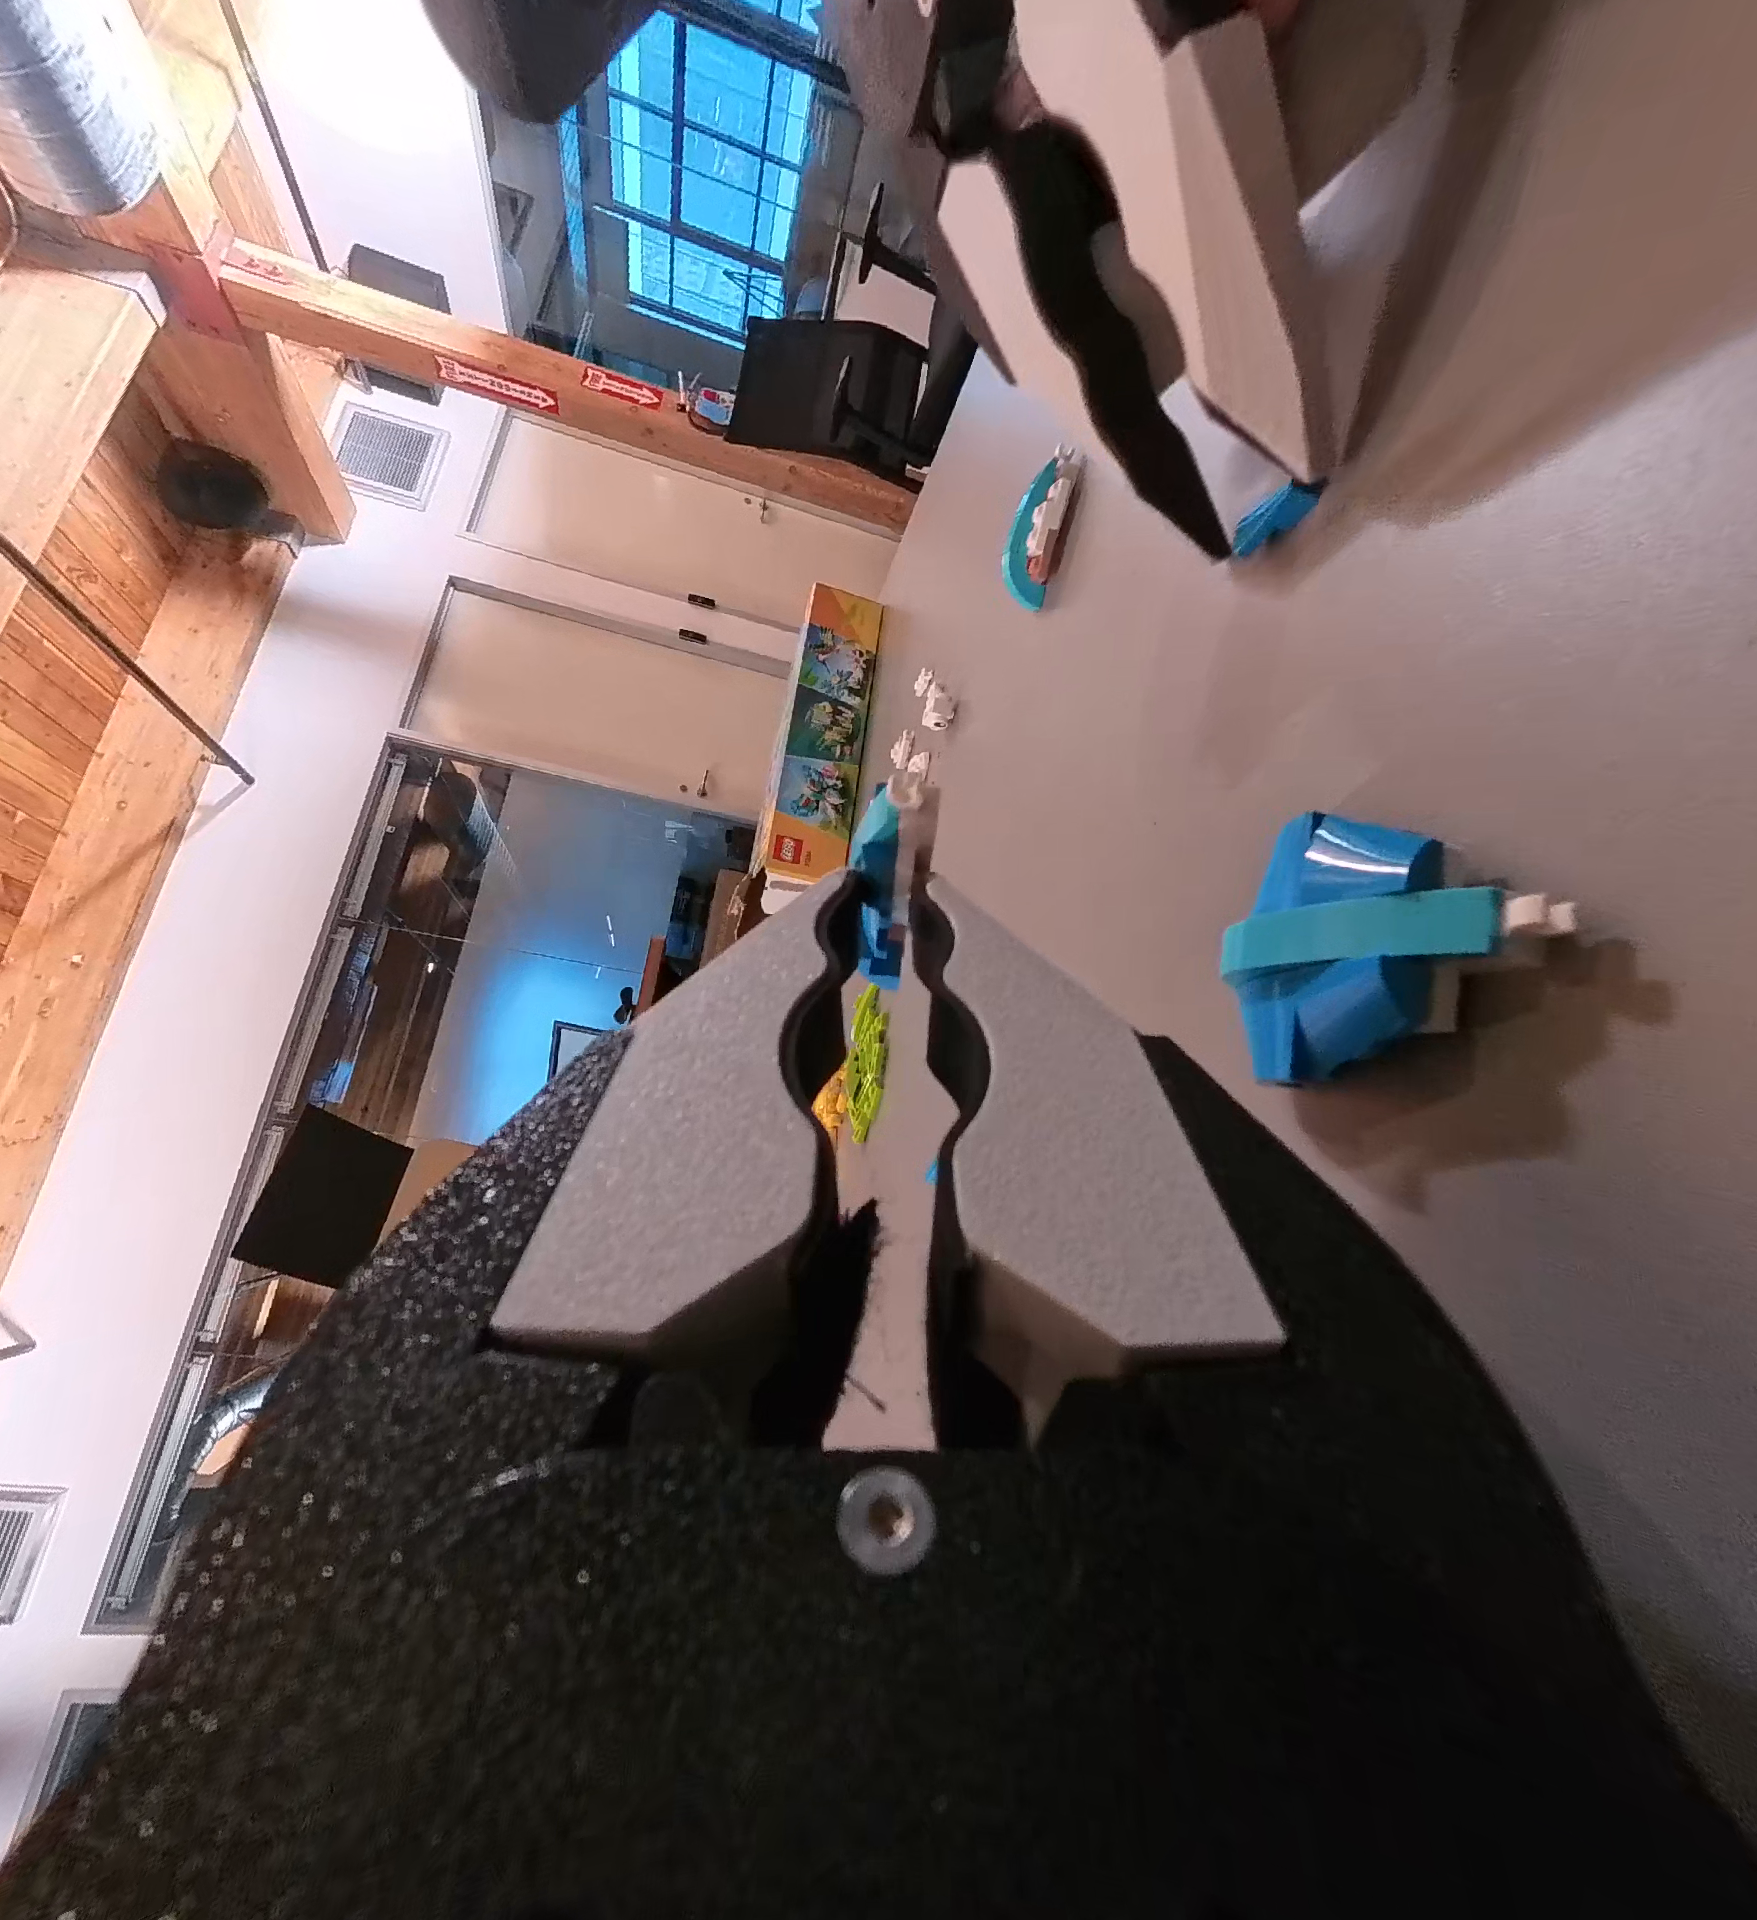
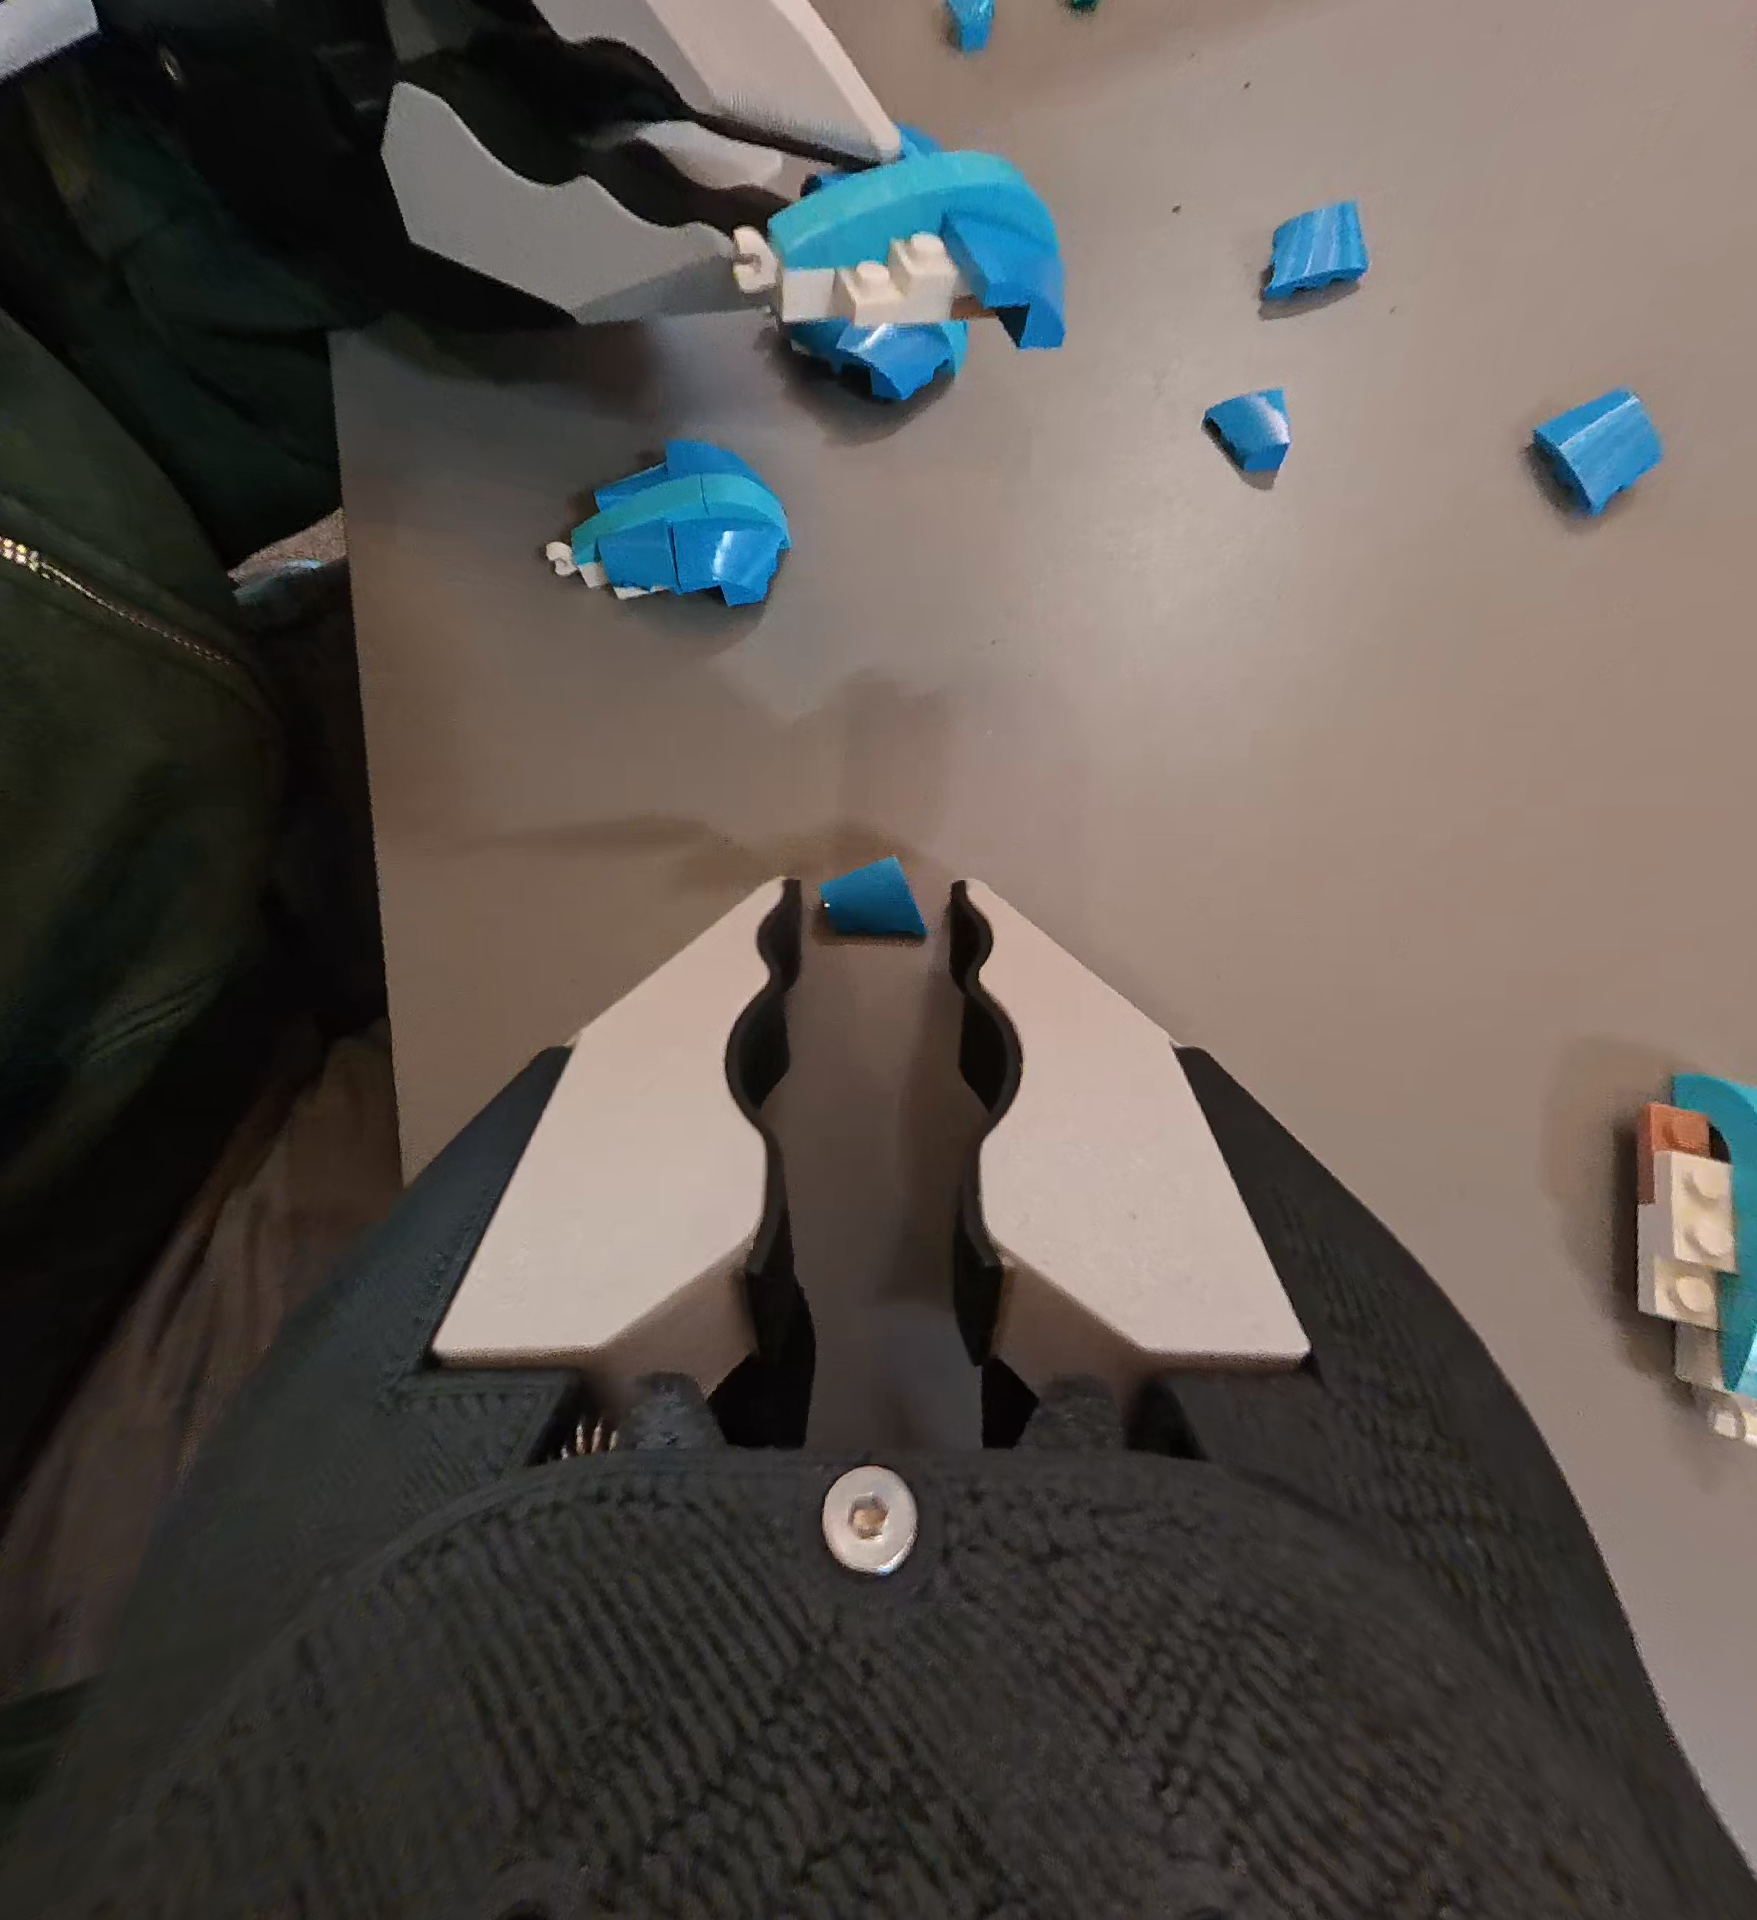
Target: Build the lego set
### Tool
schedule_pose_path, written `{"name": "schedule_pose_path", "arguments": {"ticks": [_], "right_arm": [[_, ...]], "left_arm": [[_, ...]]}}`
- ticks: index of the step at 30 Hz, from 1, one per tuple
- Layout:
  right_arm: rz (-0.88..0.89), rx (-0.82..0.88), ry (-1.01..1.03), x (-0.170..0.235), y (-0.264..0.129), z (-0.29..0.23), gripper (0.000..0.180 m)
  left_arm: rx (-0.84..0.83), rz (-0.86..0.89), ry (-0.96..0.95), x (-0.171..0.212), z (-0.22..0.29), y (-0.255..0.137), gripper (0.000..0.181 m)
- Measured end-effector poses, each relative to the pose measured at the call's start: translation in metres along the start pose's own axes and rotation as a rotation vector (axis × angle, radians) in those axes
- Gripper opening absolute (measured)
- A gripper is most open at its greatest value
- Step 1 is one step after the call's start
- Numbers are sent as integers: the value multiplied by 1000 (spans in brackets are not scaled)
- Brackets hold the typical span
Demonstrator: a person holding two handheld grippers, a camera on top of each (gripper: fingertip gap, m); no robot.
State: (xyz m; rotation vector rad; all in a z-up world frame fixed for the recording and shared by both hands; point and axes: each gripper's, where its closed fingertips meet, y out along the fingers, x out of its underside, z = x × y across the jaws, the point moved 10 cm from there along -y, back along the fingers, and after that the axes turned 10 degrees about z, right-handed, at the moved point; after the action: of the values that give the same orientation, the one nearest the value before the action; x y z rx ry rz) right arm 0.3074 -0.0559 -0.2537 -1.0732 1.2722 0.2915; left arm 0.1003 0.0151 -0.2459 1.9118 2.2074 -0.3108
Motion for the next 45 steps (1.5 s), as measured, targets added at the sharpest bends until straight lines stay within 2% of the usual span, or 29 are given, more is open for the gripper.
{"name": "schedule_pose_path", "arguments": {"ticks": [3, 5, 10, 14, 21, 40, 45], "right_arm": [[-5, -18, -3, -1, 2, -1, 17], [1, -12, -4, -5, 3, -1, 17], [251, -21, -69, -50, -1, -13, 16], [185, -48, -127, -64, 9, -18, 16], [79, -56, -170, -67, 19, -19, 16], [9, -7, -183, -76, 18, -23, 15], [44, 56, -143, -81, 10, -16, 15]], "left_arm": [[2, 4, 1, 0, 0, 0, 6], [5, 8, 2, -1, 0, 0, 6], [43, 51, 31, -6, 4, 0, 6], [62, 96, 49, -10, 6, -1, 6], [78, 120, 81, -13, 9, -2, 7], [65, 133, 99, -16, 8, -3, 7], [6, 121, -8, -11, -2, -4, 6]]}}
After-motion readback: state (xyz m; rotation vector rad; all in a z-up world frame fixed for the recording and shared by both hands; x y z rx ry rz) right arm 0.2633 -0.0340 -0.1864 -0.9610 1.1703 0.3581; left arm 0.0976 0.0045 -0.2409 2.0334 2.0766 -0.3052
